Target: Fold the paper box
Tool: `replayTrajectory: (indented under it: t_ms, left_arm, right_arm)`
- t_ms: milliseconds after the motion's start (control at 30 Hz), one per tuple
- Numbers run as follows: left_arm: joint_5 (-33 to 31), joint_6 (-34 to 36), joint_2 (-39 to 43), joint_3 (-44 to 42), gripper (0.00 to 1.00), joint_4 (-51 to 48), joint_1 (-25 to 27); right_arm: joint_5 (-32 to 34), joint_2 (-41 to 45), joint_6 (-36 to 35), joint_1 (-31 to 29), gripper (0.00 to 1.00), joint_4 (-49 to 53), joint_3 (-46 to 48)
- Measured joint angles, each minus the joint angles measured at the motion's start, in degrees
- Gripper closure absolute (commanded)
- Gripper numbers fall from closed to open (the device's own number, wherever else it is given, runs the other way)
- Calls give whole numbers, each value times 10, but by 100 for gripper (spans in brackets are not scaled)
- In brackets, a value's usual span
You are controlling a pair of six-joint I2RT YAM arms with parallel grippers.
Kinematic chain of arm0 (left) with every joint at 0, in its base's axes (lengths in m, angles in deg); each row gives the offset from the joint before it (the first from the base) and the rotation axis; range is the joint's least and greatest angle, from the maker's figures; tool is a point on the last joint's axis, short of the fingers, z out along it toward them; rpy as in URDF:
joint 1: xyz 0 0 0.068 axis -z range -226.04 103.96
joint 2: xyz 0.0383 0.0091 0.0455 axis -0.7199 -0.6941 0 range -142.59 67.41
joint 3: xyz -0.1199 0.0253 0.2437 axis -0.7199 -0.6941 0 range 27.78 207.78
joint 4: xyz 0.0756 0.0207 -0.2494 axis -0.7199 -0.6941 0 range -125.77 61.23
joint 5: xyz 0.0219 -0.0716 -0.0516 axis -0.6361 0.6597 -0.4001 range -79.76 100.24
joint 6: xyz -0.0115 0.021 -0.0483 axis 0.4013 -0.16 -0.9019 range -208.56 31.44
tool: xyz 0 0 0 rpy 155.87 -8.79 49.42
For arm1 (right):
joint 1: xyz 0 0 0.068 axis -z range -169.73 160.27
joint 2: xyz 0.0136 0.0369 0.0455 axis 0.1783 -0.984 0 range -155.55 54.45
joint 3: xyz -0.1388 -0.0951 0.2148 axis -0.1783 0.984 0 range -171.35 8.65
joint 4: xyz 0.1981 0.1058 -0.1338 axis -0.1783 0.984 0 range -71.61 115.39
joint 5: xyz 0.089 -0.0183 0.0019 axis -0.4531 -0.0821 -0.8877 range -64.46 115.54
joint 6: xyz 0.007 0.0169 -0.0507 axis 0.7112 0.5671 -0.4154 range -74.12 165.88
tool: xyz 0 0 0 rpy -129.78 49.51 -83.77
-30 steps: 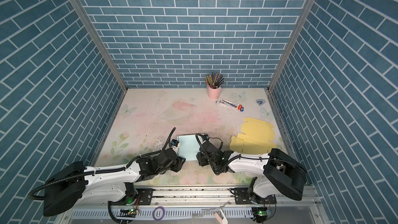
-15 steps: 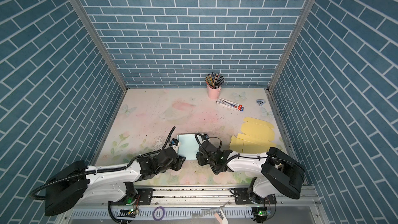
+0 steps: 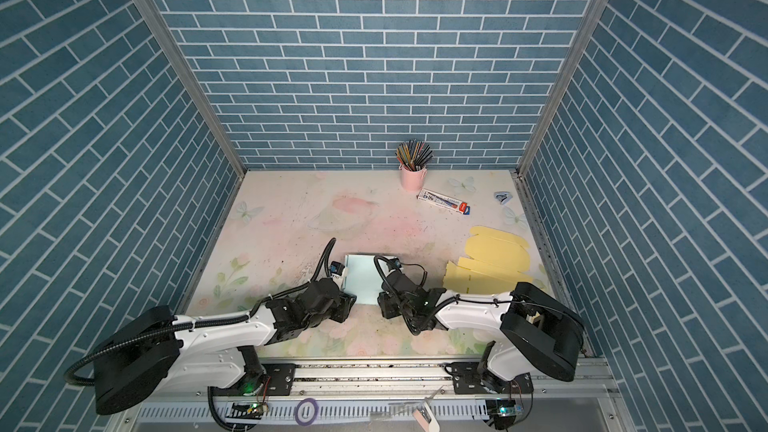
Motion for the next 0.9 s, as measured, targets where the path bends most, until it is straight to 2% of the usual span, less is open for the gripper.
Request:
replayTrajectory:
  t_ms: [333, 533, 733, 900]
  left_arm:
    - [1, 5, -12, 0, 54, 21, -4]
    - [2, 9, -33, 1, 54, 31, -5]
    - [3, 10, -44, 2, 54, 36, -5]
    - [3, 11, -45, 3, 54, 38, -5]
  right_arm:
    - [15, 72, 0, 1, 43, 35, 7]
    - [33, 135, -11, 16, 43, 90, 13]
    - [32, 150, -73, 88, 43, 164, -46]
    - [5, 105, -135, 144, 41, 181, -141]
